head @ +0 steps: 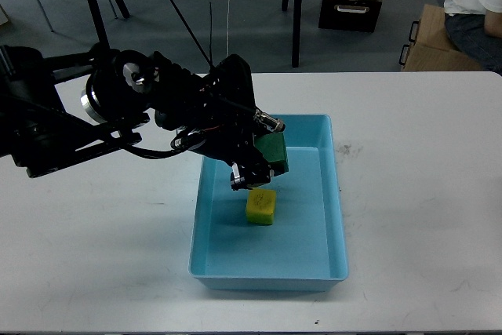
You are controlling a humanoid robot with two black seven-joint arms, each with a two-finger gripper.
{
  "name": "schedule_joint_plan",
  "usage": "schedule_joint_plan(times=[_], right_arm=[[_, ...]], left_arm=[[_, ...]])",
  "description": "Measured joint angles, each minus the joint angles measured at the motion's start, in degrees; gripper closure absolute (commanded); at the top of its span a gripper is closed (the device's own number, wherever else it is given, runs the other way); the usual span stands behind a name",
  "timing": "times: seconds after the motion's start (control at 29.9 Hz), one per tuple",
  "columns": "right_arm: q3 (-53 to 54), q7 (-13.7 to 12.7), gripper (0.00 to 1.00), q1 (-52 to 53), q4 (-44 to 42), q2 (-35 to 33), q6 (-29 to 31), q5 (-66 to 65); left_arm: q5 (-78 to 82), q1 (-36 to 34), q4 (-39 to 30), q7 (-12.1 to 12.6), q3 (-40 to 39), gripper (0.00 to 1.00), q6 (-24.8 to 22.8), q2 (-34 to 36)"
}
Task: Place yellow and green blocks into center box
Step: 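Carry the green cube over the tray onto the yellow cube, then hold the green cube on the yellow cube and open the left gripper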
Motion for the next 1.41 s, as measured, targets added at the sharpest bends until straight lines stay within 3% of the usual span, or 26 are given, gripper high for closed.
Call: schedule_joint_plan(times=[0.23, 0.64, 0.77, 0.87, 1.07, 1.21, 1.41], right_arm=[[0.0, 0.0, 0.01, 0.1, 0.0, 0.2, 0.0, 0.1], [-0.1, 0.0, 0.01, 0.1, 0.0, 0.5, 0.0, 0.3], [-0.1, 0.0, 0.01, 0.1, 0.0, 0.5, 0.0, 0.4], [0.0, 0.0, 0.01, 0.1, 0.0, 0.5, 0.0, 0.5], [0.0, 0.0, 0.01, 0.1, 0.0, 0.5, 0.0, 0.5], [-0.1, 0.0, 0.01, 0.1, 0.0, 0.5, 0.0, 0.5], [-0.3, 0.0, 0.01, 0.1, 0.0, 0.6, 0.0, 0.5]], left_arm=[[0.0, 1.3, 3.2, 0.0, 2.6, 0.78, 0.0, -3.5], [0.0, 2.8, 5.2, 0.0, 5.3, 0.73, 0.0, -3.7], [0.0, 3.1, 5.2, 0.0, 5.3, 0.56, 0.0, -3.6], [0.0, 3.1, 5.2, 0.0, 5.2, 0.39, 0.0, -3.6], [0.0, 3.2, 4.9, 0.0, 4.7, 0.17, 0.0, -3.6], [0.0, 3.2, 4.9, 0.0, 4.6, 0.11, 0.0, -3.5], [0.0, 3.1, 4.9, 0.0, 4.5, 0.14, 0.0, -3.3]])
